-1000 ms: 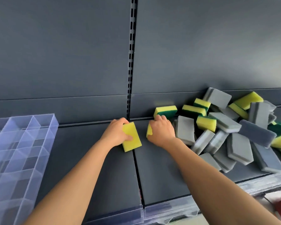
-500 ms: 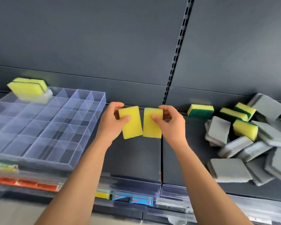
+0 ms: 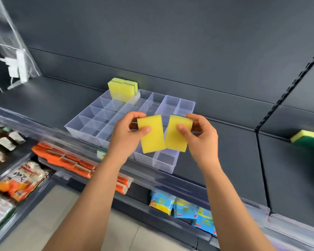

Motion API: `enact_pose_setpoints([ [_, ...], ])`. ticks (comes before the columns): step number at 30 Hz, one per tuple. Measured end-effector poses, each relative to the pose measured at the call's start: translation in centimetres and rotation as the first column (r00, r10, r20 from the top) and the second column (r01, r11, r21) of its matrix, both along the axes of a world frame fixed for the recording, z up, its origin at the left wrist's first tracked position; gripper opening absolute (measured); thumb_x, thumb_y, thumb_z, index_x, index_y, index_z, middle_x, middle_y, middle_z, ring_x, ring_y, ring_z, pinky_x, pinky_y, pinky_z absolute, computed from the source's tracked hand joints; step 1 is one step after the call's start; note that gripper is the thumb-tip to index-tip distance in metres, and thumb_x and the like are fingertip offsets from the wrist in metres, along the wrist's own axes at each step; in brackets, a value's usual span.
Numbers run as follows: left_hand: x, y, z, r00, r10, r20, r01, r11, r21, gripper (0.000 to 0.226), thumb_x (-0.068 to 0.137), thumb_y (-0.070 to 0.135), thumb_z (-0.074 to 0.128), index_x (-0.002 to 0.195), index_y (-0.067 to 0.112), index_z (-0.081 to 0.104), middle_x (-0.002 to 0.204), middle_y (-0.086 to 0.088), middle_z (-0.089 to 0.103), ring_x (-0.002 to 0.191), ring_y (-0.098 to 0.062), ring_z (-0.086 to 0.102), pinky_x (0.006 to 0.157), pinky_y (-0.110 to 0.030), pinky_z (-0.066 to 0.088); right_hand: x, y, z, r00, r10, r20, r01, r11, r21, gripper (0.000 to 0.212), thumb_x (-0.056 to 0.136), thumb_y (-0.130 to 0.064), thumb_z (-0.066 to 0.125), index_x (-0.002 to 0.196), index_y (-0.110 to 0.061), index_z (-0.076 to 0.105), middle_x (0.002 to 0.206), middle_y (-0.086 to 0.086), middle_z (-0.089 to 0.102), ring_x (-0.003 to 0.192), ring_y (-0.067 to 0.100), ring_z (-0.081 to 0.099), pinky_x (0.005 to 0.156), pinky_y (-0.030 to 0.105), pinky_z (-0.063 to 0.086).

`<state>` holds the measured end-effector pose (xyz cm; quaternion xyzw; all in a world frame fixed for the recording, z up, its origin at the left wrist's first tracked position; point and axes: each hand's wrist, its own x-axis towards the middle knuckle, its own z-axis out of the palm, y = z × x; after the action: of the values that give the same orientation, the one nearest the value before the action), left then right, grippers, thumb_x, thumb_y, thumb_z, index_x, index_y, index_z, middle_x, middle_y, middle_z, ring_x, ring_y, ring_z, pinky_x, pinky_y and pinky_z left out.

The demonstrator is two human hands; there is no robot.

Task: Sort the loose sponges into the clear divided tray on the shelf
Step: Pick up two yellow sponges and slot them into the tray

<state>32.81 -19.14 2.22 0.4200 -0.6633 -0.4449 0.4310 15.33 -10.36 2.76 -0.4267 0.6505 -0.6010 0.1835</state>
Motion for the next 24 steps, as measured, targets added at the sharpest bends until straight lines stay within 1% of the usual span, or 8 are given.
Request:
enact_pose_setpoints([
  [4,6.3,-3.0,0.0,1.000,0.009,0.022,-0.009,1.000,-0.013,0.035,0.078,0.014,0.073,0.088,0.045,0.060,0.091,0.014,0.065,0.088,-0.008,0.061,0.083,-0.040,0.053,6.1,-3.5,-0.4,1.000,-0.016,0.013,0.016,1.000,-0.008,0.027,0.079,-0.021,0.074,0.102,-0.028,0.063,0.088,-0.010,0.064,0.080,0.006,0.059,0.076,0.029,0.052],
  [8,10.7,-6.0,0.2,0.999,0.009,0.042,-0.008,1.000,-0.022,0.032,0.079,0.012,0.072,0.091,0.039,0.059,0.095,0.010,0.065,0.091,-0.012,0.061,0.084,-0.043,0.053,10.5,-6.7,-0.8,1.000,-0.015,0.022,0.016,1.000,-0.018,0.026,0.079,-0.019,0.074,0.102,-0.025,0.061,0.088,-0.004,0.064,0.080,0.009,0.058,0.073,0.024,0.051],
  [11,12.9,-8.3,0.5,0.999,0.005,0.054,-0.003,1.000,-0.029,0.032,0.079,0.010,0.071,0.093,0.036,0.059,0.099,0.006,0.065,0.094,-0.015,0.061,0.084,-0.041,0.053,12.7,-9.1,-0.9,1.000,-0.023,0.013,0.023,1.000,-0.018,0.026,0.080,-0.020,0.074,0.102,-0.025,0.062,0.087,-0.005,0.063,0.076,0.004,0.057,0.068,0.016,0.049],
  [15,14.3,-11.9,0.8,0.998,-0.003,0.065,0.006,0.999,-0.046,0.029,0.079,0.009,0.071,0.097,0.029,0.060,0.098,0.004,0.065,0.093,-0.016,0.061,0.083,-0.039,0.052,14.0,-12.7,-0.7,0.999,-0.034,-0.019,0.033,0.999,-0.023,0.025,0.080,-0.021,0.074,0.100,-0.027,0.061,0.083,-0.010,0.062,0.076,0.005,0.058,0.067,0.016,0.050],
  [19,14.5,-16.3,1.1,0.998,-0.024,0.065,0.028,0.997,-0.074,0.029,0.079,0.008,0.070,0.096,0.029,0.060,0.093,0.007,0.065,0.088,-0.016,0.062,0.079,-0.036,0.053,14.1,-17.4,-0.5,0.994,-0.064,-0.084,0.061,0.998,-0.035,0.025,0.080,-0.023,0.074,0.102,-0.023,0.062,0.082,-0.013,0.061,0.073,0.001,0.056,0.063,0.008,0.046],
  [20,14.4,-17.3,1.1,0.997,-0.028,0.069,0.033,0.996,-0.083,0.029,0.079,0.007,0.070,0.094,0.030,0.060,0.091,0.008,0.065,0.087,-0.015,0.062,0.078,-0.034,0.053,14.0,-18.4,-0.6,0.992,-0.070,-0.102,0.066,0.997,-0.038,0.026,0.079,-0.022,0.074,0.103,-0.021,0.063,0.081,-0.012,0.061,0.073,0.003,0.056,0.064,0.009,0.045],
  [22,14.0,-19.6,1.2,0.996,-0.035,0.079,0.043,0.994,-0.104,0.029,0.078,0.006,0.070,0.092,0.029,0.061,0.090,0.008,0.065,0.086,-0.015,0.062,0.077,-0.032,0.053,13.6,-20.8,-0.6,0.987,-0.085,-0.135,0.079,0.996,-0.044,0.026,0.079,-0.021,0.074,0.102,-0.019,0.063,0.081,-0.007,0.062,0.074,0.008,0.057,0.068,0.017,0.047],
  [24,13.5,-22.0,1.3,0.992,-0.037,0.120,0.053,0.989,-0.138,0.028,0.078,0.006,0.070,0.092,0.029,0.061,0.092,0.007,0.066,0.086,-0.016,0.063,0.076,-0.029,0.052,13.2,-23.0,-0.6,0.979,-0.109,-0.172,0.104,0.994,-0.040,0.022,0.078,-0.021,0.074,0.097,-0.022,0.062,0.080,-0.007,0.062,0.074,0.010,0.057,0.070,0.023,0.048],
])
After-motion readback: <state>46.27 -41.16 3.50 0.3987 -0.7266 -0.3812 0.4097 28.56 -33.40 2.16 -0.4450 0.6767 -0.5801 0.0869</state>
